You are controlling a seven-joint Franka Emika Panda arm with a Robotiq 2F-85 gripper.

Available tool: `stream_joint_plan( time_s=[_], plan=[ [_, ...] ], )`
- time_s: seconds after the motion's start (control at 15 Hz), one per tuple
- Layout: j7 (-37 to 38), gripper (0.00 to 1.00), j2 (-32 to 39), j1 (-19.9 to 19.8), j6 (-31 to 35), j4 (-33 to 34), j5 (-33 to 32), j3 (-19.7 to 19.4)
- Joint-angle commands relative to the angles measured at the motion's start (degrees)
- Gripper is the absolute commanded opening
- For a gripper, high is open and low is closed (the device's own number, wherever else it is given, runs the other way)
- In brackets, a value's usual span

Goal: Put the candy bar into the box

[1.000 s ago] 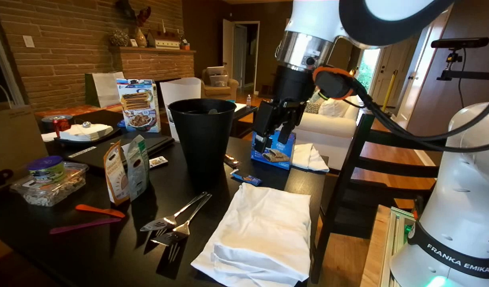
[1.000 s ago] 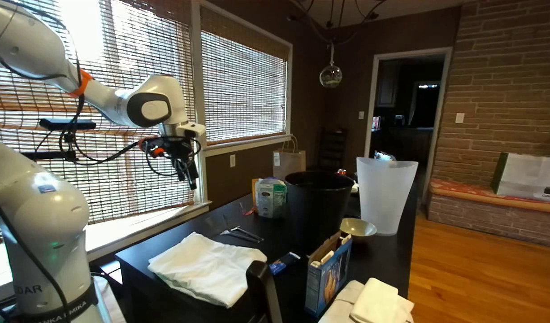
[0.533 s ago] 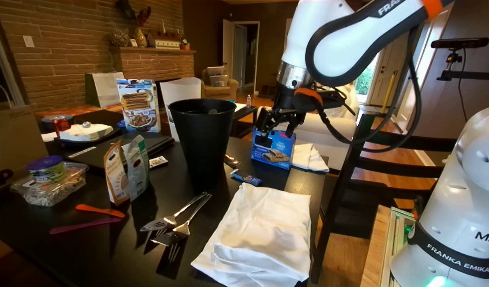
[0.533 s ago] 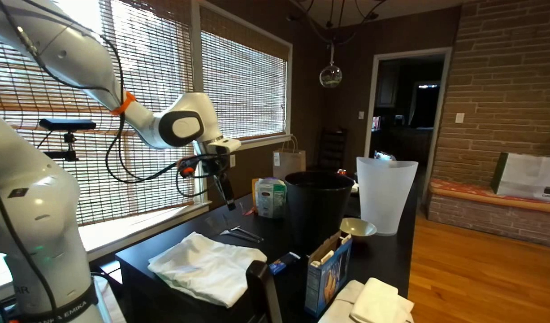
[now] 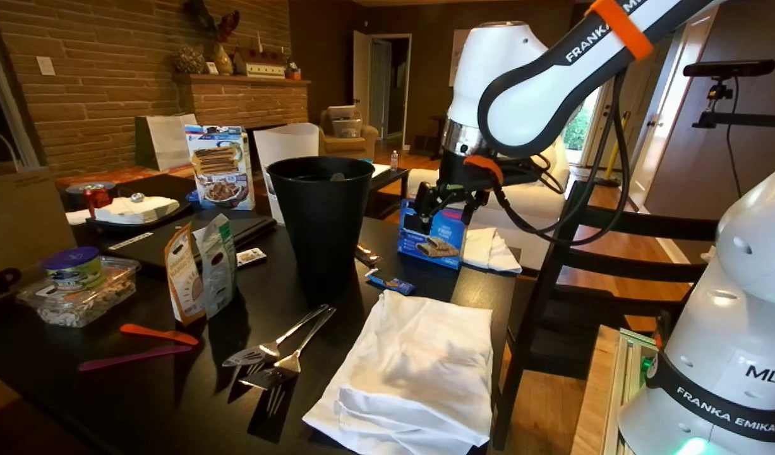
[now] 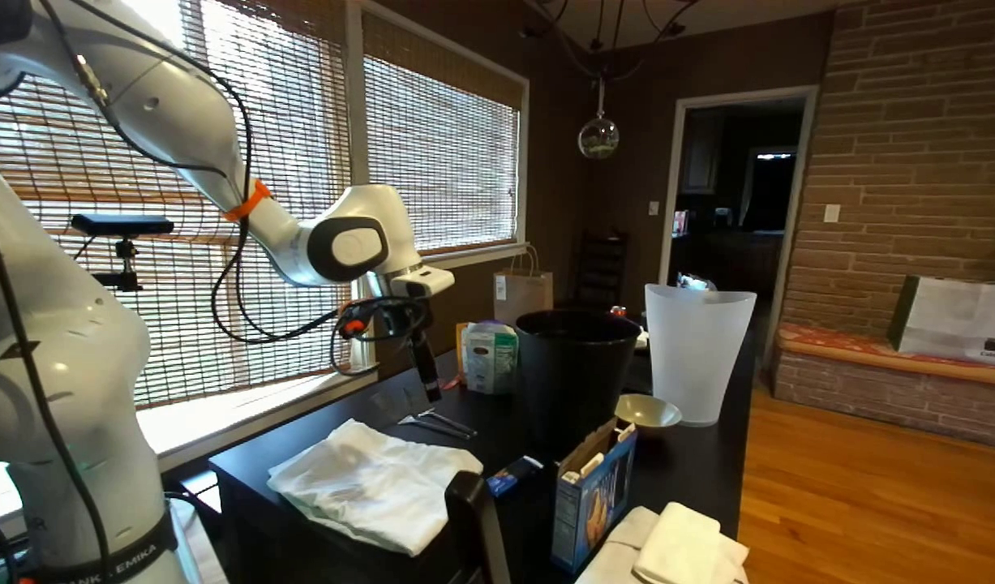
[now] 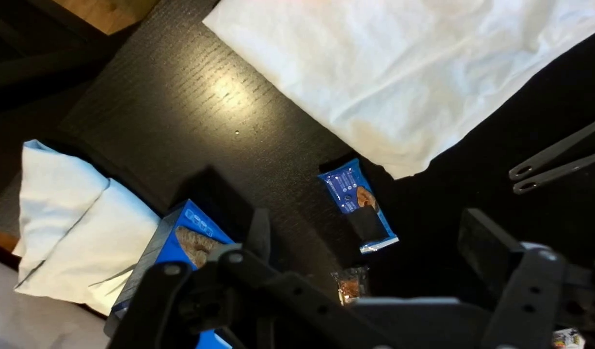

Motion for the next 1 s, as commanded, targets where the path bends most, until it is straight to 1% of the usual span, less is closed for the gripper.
stream_joint_plan(
  time_s=[0.0,0.07,0.2,0.27,0.4,0.53,0.73,0.93],
  plan=[
    [3.41,1.0,1.2,-0.69,-0.77,0.55,-1.99,-0.18],
    [5.71,1.0,2.67,-1.72,0.12,0.65,-2.25,-0.01],
    [11.13,1.0,4.89,-4.42,2.59,0.32,-5.22,0.55],
    [12.73,1.0,6.41,-5.49,5.9,0.1,-7.66,0.28],
    [17.6,1.0,9.12,-8.08,8.7,0.03,-12.87,0.45],
    [20.47,1.0,12.41,-9.07,12.6,0.01,-16.33,-0.99],
    [26.73,1.0,17.56,-9.75,12.59,1.42,-20.41,-3.13],
    [31.81,1.0,23.14,-7.47,12.85,3.56,-22.69,-7.44]
  ],
)
